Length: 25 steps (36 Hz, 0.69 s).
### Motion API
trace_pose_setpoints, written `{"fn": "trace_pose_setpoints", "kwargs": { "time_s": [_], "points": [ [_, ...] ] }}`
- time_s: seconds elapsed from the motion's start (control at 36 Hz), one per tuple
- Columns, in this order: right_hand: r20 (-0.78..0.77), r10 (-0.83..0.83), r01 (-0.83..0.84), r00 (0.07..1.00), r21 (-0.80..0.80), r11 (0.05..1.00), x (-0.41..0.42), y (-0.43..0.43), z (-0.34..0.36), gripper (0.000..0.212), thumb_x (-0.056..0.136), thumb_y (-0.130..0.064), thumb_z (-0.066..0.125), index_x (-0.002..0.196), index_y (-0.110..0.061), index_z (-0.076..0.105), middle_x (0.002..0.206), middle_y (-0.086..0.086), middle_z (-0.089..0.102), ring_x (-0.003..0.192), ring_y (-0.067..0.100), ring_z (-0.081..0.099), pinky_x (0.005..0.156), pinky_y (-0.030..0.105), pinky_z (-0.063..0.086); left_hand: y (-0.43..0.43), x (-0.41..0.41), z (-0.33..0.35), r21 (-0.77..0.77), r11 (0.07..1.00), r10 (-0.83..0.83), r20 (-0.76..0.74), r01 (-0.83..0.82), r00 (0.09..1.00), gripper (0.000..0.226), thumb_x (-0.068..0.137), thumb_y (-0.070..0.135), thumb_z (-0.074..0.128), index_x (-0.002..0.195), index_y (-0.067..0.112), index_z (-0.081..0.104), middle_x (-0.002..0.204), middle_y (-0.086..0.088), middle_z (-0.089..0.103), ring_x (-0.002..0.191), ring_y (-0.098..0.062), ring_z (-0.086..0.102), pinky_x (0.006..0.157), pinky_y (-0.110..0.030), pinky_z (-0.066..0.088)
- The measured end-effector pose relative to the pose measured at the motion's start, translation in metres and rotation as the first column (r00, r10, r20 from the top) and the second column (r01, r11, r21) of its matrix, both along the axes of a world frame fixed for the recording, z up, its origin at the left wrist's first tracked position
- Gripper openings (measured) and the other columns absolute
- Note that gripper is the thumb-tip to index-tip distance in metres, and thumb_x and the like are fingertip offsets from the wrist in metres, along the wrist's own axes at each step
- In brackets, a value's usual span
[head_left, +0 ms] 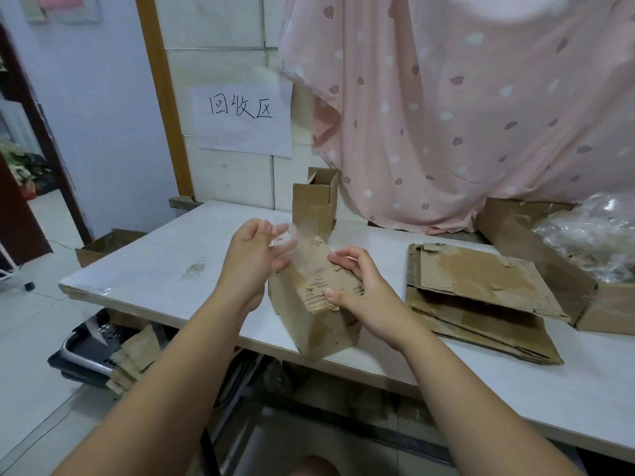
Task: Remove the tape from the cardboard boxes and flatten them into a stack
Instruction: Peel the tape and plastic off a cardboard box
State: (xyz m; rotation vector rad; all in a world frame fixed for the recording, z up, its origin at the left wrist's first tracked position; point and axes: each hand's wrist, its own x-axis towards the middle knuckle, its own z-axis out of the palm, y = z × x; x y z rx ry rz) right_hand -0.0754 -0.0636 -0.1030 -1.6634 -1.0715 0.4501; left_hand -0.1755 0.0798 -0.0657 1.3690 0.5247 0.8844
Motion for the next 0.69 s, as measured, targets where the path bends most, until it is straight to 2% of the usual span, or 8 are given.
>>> {"fn": "trace_pose_setpoints", "kwargs": {
  "time_s": [0.08,0.17,0.28,0.36,0.42,0.47,0.56,0.69],
  "points": [
    [0.023,0.028,-0.027,0.999,-0.039,0.999,0.006,0.0,0.003,0.036,0.089,-0.02,0.064,0.109,-0.038,0.04,0.136,-0.018,0.048,0.113,-0.008,0.049,0.088,0.018,0.044,0.004,-0.002,0.01,-0.013,0.999,0.049,0.045,-0.048,0.998,0.029,0.104,0.022,0.027,0.079,0.014,0.04,0.081,-0.008,0.068,0.073,-0.024,0.071,0.07,-0.036,0.058],
    [0.059,0.081,-0.075,0.995,-0.085,0.994,0.013,-0.003,0.007,0.025,0.089,-0.015,0.063,0.107,-0.031,0.055,0.141,-0.02,0.042,0.124,0.0,0.045,0.097,0.022,0.04,0.017,-0.004,0.023,0.033,0.989,0.141,0.072,-0.144,0.987,0.029,0.104,0.033,0.027,0.082,0.019,0.041,0.062,-0.003,0.046,0.058,-0.018,0.055,0.071,-0.041,0.058],
    [0.088,0.136,-0.12,0.987,-0.168,0.979,0.015,-0.004,0.014,0.036,0.092,-0.011,0.057,0.117,-0.035,0.065,0.145,-0.022,0.036,0.131,-0.004,0.033,0.105,0.017,0.03,0.034,-0.012,0.031,0.204,0.977,0.09,-0.155,-0.057,0.984,0.044,0.089,0.063,0.032,0.112,0.027,0.036,0.083,-0.007,0.049,0.08,-0.027,0.054,0.077,-0.037,0.054],
    [0.123,0.122,-0.09,0.985,-0.236,0.967,0.01,0.0,0.023,0.039,0.09,-0.009,0.053,0.112,-0.037,0.068,0.143,-0.022,0.038,0.128,-0.005,0.034,0.097,0.012,0.031,0.043,-0.019,0.024,0.607,0.788,0.251,-0.465,0.099,0.849,0.057,0.074,0.064,0.058,0.119,0.033,0.043,0.12,-0.006,0.049,0.109,-0.026,0.05,0.086,-0.032,0.042],
    [0.197,0.092,-0.034,0.976,-0.28,0.96,0.006,0.004,0.028,0.03,0.089,-0.02,0.054,0.101,-0.042,0.071,0.142,-0.026,0.04,0.128,-0.003,0.036,0.104,0.021,0.03,0.046,-0.021,0.018,0.699,0.7,0.376,-0.533,0.144,0.758,0.062,0.069,0.062,0.065,0.119,0.029,0.052,0.134,-0.006,0.042,0.115,-0.022,0.047,0.086,-0.029,0.036],
    [0.302,0.057,0.047,0.952,-0.325,0.944,0.0,0.008,0.032,0.015,0.087,-0.044,0.056,0.09,-0.041,0.071,0.139,-0.026,0.044,0.126,0.003,0.041,0.11,0.036,0.029,0.046,-0.022,0.013,0.683,0.712,0.414,-0.597,0.165,0.687,0.064,0.067,0.064,0.067,0.116,0.024,0.058,0.135,-0.008,0.039,0.115,-0.023,0.048,0.087,-0.028,0.037],
    [0.484,0.034,0.165,0.874,-0.363,0.917,-0.01,0.015,0.032,0.039,0.073,-0.069,0.057,0.089,-0.034,0.059,0.126,-0.018,0.055,0.109,0.009,0.048,0.104,0.041,0.033,0.043,-0.024,0.009,0.683,0.705,0.445,-0.634,0.189,0.633,0.059,0.064,0.069,0.065,0.093,0.018,0.065,0.122,-0.008,0.042,0.098,-0.018,0.05,0.08,-0.027,0.039],
    [0.598,0.062,0.205,0.799,-0.368,0.907,-0.018,0.017,0.033,0.042,0.072,-0.06,0.066,0.093,-0.031,0.045,0.095,-0.017,0.05,0.089,0.009,0.042,0.09,0.033,0.032,0.049,-0.02,0.0,0.598,0.774,0.374,-0.696,0.207,0.613,0.055,0.063,0.065,0.071,0.075,0.015,0.054,0.106,-0.006,0.04,0.086,-0.02,0.052,0.074,-0.03,0.044]
  ]
}}
